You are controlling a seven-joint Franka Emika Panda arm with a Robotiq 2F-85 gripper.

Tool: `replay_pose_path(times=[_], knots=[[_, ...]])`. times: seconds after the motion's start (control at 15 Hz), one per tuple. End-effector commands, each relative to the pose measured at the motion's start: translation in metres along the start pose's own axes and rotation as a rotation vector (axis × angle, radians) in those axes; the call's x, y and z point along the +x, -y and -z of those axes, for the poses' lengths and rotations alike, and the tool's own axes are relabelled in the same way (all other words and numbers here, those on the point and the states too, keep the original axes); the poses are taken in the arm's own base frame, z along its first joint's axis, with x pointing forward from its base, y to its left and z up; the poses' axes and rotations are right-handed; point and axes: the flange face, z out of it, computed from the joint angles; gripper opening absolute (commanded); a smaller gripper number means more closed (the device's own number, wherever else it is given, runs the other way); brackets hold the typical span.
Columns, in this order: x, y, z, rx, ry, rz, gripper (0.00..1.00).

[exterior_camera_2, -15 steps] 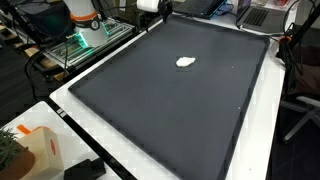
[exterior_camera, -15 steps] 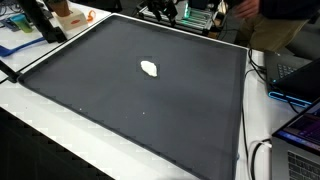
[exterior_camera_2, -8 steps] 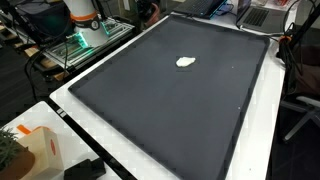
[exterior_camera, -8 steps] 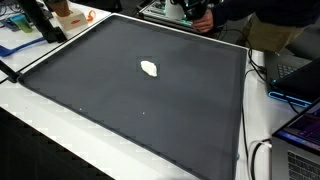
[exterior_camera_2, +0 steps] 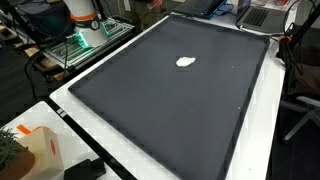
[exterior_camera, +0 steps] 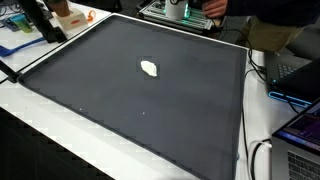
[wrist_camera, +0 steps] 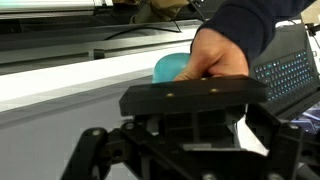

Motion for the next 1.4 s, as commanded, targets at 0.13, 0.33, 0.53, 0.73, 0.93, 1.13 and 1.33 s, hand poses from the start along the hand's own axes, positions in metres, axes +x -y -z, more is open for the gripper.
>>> replay_pose_path(times=[0.13,0.33,0.53,0.73,0.93,1.13,1.33], knots=[[-0.017,0.002,0.002,0.015,-0.008,0.042,0.74],[-0.017,0.003,0.004,0.015,-0.012,0.045,0.5],[-0.018,0.004,0.004,0.011,-0.014,0.05,0.27],[-0.019,0.002,0.006,0.035,-0.037,0.048,0.22],[-0.011,0.005,0.009,0.011,-0.027,0.04,0.47],[-0.014,0.003,0.008,0.012,-0.032,0.041,0.47],[-0.015,0.003,0.009,0.013,-0.034,0.043,0.47]])
